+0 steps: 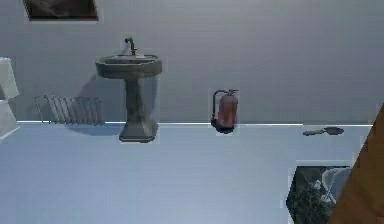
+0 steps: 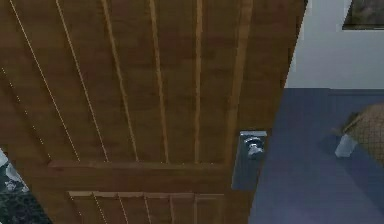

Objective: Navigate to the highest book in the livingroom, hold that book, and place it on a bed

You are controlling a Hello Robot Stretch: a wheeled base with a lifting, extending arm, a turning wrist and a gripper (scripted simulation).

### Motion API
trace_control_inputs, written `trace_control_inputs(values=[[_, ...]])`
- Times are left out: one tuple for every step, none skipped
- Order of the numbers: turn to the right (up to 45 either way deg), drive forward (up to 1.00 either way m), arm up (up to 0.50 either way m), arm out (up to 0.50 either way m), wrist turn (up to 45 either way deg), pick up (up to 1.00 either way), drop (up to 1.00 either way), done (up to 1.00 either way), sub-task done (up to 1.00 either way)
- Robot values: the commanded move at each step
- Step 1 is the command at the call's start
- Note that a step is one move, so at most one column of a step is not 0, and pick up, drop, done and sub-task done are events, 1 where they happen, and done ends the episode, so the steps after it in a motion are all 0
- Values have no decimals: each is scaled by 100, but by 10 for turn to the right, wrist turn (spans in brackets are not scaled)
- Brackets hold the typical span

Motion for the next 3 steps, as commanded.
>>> trace_control_inputs(values=[[150,0,0,0,0,0,0,0,0],[0,100,0,0,0,0,0,0,0],[60,0,0,0,0,0,0,0,0]])
